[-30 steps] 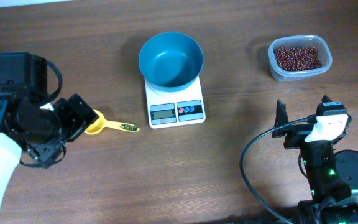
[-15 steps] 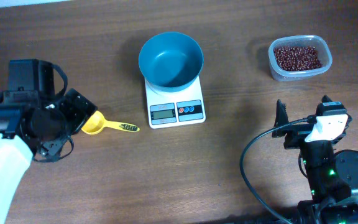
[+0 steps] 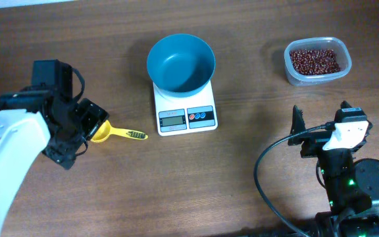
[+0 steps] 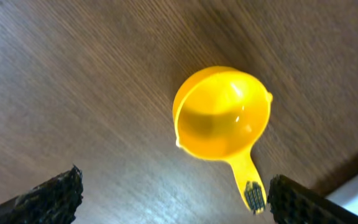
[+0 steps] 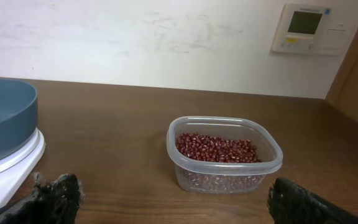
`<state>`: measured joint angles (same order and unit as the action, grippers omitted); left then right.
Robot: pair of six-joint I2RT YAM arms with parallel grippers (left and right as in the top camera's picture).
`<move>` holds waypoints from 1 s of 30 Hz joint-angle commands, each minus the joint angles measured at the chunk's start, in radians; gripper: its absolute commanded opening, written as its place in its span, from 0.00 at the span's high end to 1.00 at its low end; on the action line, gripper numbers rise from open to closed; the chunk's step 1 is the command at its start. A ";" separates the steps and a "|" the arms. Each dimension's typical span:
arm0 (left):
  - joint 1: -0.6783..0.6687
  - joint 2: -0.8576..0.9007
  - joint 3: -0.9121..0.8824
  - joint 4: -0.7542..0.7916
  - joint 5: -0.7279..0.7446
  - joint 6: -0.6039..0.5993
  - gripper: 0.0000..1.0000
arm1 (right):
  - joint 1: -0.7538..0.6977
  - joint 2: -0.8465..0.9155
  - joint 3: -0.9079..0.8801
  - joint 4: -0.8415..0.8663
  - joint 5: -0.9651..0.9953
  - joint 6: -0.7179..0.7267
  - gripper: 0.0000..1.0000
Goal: Scoop item into bowl and weigh 50g on scale
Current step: 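Grasp the yellow scoop's cup rim with the left gripper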
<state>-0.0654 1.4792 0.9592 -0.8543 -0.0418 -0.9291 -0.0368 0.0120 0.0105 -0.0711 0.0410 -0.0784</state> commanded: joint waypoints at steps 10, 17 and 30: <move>-0.004 0.130 -0.011 0.085 -0.007 -0.029 0.00 | -0.003 -0.008 -0.005 -0.007 0.016 0.004 0.01; -0.004 0.134 -0.011 0.095 -0.007 -0.029 0.01 | -0.003 -0.008 -0.005 -0.007 0.016 0.004 0.01; -0.004 0.214 -0.011 0.105 -0.004 -0.029 0.14 | -0.003 -0.008 -0.005 -0.007 0.016 0.004 0.01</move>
<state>-0.0654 1.6627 0.9592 -0.7506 -0.0418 -0.9463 -0.0368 0.0120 0.0105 -0.0711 0.0410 -0.0784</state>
